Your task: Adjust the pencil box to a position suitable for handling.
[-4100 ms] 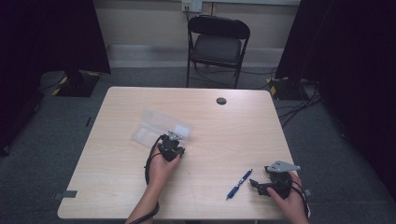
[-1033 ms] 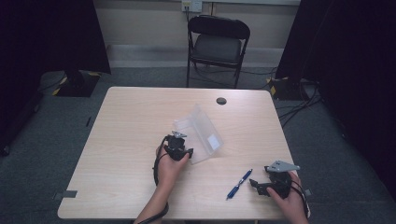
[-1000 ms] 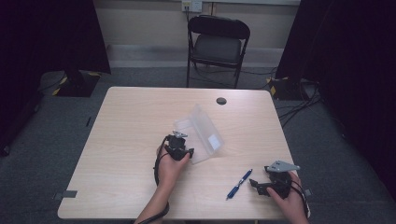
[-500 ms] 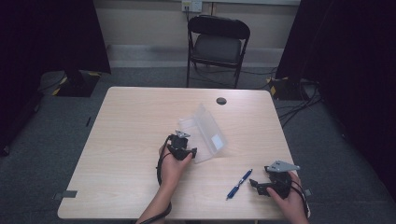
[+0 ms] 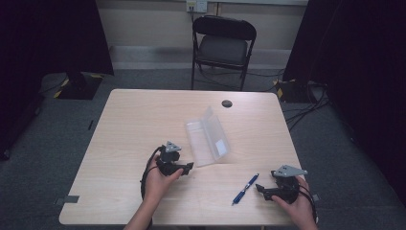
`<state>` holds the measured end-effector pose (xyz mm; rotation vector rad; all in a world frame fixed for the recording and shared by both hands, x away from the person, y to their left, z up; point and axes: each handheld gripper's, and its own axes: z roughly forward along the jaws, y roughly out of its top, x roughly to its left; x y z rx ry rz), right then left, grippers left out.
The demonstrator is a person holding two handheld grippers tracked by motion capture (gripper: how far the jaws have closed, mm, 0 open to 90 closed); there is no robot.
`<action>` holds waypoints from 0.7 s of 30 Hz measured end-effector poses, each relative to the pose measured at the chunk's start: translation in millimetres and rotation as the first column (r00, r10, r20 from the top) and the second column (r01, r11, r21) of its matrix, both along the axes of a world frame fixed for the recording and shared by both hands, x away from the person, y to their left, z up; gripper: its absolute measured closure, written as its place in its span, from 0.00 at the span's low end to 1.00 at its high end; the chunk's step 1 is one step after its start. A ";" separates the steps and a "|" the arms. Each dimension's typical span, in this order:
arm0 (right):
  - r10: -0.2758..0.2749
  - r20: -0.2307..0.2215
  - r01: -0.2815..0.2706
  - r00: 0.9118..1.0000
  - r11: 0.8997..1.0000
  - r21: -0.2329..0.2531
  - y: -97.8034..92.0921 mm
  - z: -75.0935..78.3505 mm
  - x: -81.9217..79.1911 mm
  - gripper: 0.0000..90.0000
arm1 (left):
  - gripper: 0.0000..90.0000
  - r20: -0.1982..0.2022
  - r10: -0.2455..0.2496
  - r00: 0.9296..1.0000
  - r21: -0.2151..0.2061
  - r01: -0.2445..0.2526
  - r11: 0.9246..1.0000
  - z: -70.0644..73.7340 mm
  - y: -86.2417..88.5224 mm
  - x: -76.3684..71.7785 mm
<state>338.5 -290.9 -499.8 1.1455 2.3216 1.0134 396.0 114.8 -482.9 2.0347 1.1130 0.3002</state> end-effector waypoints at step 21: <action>-0.004 0.000 0.004 1.000 1.000 -0.001 0.5 0.1 -0.1 0.15 | 0.42 0.008 -0.081 0.997 -0.015 0.081 0.997 -0.6 -39.0 0.2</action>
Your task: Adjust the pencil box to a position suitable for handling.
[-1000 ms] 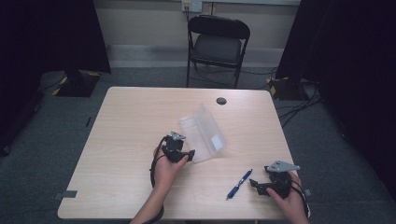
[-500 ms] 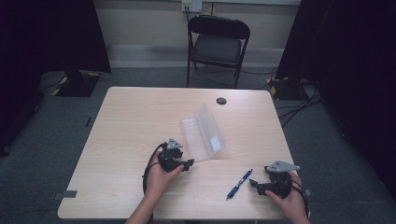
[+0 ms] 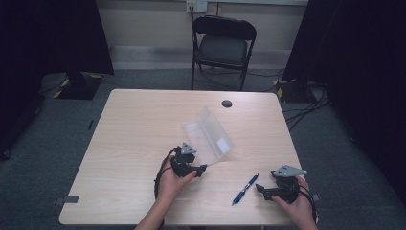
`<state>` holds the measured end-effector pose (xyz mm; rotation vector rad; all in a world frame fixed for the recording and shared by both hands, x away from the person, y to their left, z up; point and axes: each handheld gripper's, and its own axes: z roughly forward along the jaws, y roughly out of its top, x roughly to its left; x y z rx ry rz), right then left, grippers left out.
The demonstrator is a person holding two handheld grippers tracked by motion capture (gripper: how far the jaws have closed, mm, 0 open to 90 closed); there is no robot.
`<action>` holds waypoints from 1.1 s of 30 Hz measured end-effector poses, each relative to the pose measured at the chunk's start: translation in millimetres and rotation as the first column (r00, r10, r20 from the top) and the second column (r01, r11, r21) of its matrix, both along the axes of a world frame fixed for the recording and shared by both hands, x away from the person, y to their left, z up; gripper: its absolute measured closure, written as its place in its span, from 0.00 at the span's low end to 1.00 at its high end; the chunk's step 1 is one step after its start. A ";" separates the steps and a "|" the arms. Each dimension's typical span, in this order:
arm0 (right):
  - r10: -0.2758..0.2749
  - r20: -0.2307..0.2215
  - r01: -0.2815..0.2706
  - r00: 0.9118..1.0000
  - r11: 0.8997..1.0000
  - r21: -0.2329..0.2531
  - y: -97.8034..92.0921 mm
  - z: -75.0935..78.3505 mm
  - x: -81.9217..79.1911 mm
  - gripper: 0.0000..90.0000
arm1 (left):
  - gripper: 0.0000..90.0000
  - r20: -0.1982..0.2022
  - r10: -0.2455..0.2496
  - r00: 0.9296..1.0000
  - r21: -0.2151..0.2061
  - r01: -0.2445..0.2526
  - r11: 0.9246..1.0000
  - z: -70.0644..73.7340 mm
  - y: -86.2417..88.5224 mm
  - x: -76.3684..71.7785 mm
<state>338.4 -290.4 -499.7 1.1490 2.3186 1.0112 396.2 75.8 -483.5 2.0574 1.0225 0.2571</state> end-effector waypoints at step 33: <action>0.315 0.016 -0.314 0.949 0.949 -0.038 34.7 12.5 0.8 0.24 | 0.16 0.088 -0.020 0.996 0.132 0.008 0.991 -17.1 90.1 -37.8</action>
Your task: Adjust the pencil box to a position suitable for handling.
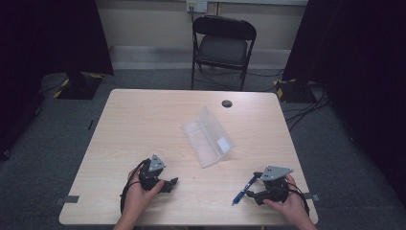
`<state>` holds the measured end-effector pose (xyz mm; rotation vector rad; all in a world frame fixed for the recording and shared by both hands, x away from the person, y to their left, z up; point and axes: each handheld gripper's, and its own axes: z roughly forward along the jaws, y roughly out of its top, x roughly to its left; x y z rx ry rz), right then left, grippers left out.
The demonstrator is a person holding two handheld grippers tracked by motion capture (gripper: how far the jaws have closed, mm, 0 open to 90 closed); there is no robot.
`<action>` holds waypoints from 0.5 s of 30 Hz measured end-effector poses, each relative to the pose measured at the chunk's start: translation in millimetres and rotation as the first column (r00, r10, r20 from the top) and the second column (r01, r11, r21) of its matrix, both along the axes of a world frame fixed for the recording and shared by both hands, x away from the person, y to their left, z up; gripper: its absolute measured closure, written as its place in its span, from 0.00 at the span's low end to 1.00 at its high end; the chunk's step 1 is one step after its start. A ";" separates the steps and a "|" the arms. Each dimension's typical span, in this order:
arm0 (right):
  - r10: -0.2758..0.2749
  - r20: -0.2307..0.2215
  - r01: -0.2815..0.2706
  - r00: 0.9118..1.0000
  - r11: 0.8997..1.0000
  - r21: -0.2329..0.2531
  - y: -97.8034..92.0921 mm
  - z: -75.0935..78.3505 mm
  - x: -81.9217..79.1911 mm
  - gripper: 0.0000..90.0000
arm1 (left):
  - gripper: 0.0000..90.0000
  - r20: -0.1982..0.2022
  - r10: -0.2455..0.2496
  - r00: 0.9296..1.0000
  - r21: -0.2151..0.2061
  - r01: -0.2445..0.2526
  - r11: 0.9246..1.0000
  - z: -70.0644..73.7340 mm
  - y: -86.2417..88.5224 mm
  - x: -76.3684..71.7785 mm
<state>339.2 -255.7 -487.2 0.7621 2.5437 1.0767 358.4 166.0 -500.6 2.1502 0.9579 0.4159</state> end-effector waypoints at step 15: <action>0.006 -0.045 -0.006 0.999 1.000 -0.006 4.0 -6.4 10.8 0.30 | 0.17 -0.003 0.003 1.000 -0.005 -0.003 1.000 0.0 0.0 -0.1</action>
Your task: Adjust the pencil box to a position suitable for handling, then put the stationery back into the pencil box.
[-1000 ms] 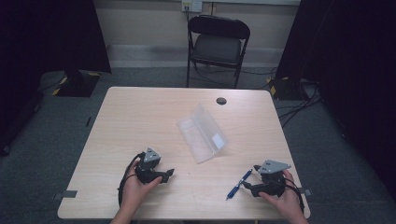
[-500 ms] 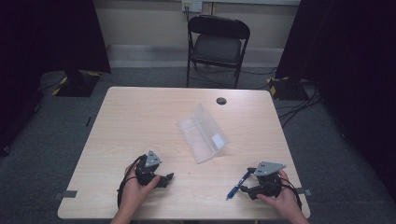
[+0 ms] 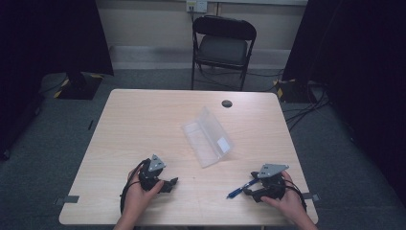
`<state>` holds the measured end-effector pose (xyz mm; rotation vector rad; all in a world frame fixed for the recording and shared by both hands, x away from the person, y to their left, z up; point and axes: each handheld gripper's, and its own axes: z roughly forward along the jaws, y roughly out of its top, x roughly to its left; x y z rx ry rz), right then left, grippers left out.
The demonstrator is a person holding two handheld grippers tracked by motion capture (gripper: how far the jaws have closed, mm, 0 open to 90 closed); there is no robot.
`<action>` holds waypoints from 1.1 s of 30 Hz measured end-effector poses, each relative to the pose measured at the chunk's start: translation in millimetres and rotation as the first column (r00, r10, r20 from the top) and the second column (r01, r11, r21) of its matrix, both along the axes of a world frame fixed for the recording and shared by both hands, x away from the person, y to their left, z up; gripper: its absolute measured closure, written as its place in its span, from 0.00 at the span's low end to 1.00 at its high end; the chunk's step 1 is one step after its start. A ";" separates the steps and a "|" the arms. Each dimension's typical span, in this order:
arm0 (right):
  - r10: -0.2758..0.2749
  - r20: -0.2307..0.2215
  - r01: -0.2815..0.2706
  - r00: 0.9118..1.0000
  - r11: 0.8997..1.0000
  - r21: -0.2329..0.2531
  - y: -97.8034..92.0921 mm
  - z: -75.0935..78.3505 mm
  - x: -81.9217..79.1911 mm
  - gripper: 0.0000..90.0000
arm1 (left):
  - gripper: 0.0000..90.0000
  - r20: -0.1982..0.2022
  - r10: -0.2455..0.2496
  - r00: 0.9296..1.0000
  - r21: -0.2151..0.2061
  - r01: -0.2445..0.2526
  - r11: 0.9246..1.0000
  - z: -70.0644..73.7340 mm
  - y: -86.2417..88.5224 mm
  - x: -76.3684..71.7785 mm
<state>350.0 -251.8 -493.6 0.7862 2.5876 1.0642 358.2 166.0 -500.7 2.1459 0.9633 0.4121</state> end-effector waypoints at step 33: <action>-0.169 -0.019 0.169 0.985 0.985 0.024 0.2 4.0 -11.0 0.78 | 0.17 0.003 0.003 1.000 0.006 -0.003 1.000 0.1 0.1 -0.6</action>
